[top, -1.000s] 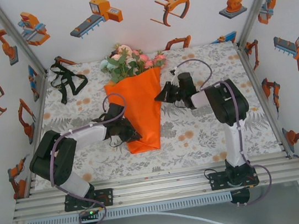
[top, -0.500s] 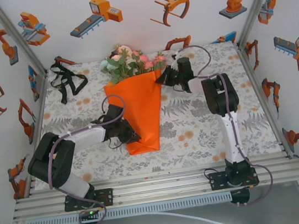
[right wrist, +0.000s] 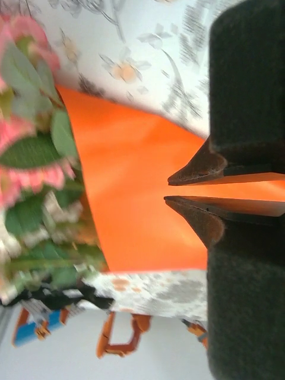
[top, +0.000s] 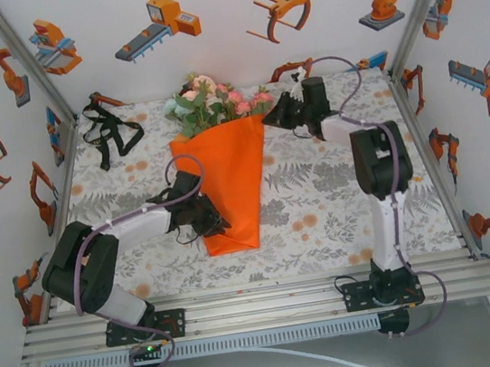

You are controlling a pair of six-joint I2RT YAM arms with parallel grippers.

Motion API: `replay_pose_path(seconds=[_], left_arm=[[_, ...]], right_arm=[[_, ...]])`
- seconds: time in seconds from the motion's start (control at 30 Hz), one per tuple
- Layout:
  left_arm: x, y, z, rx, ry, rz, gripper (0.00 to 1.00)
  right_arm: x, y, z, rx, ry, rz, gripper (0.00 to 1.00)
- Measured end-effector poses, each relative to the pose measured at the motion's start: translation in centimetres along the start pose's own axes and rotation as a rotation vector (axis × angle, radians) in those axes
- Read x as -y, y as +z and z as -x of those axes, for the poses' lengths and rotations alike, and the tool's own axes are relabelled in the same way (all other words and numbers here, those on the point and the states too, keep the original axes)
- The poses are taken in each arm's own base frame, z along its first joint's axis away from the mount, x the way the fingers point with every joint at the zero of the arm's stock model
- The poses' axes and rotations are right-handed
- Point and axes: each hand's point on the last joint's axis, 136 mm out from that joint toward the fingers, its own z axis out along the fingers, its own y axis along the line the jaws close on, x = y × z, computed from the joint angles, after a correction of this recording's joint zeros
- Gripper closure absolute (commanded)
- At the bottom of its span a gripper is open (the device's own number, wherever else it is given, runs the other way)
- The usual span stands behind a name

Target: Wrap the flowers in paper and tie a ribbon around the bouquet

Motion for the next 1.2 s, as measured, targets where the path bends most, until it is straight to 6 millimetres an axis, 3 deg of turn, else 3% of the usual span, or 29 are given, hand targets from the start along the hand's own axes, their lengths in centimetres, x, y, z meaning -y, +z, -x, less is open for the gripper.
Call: replay_pose_path(seconds=[0.13, 0.23, 0.43, 0.53, 0.73, 0.83, 1.0, 1.1, 1.2], left_arm=[[1.7, -1.6, 0.9, 0.027, 0.019, -0.031, 0.6], [3.2, -3.2, 2.1, 0.069, 0.032, -0.061, 0.57], [4.7, -6.7, 5.3, 0.172, 0.024, -0.097, 0.55], [4.5, -8.2, 7.4, 0.227, -0.004, -0.098, 0.55], [4.8, -11.4, 12.7, 0.35, -0.044, -0.091, 0.55], [5.5, -12.2, 14.3, 0.391, -0.028, -0.094, 0.55], [3.5, -13.0, 16.4, 0.449, -0.039, -0.029, 0.55], [1.2, -14.4, 20.9, 0.56, -0.054, 0.066, 0.57], [-0.5, -15.7, 26.8, 0.662, -0.023, 0.165, 0.58]], right_arm=[[-6.0, -5.5, -0.8, 0.039, -0.095, 0.054, 0.84], [-8.7, -7.5, -3.4, 0.027, -0.146, 0.087, 0.84], [-9.7, -6.7, -11.8, -0.131, -0.19, 0.073, 0.83], [-10.2, -6.3, -14.6, -0.192, -0.228, 0.061, 0.82], [-11.3, -6.0, -16.0, -0.207, -0.28, 0.055, 0.82], [-12.0, -5.9, -16.9, -0.22, -0.295, 0.063, 0.81], [-12.0, -6.2, -19.3, -0.263, -0.303, 0.058, 0.8], [-11.8, -7.2, -18.8, -0.241, -0.314, 0.021, 0.75], [-13.0, -9.1, -16.5, -0.152, -0.352, -0.008, 0.61]])
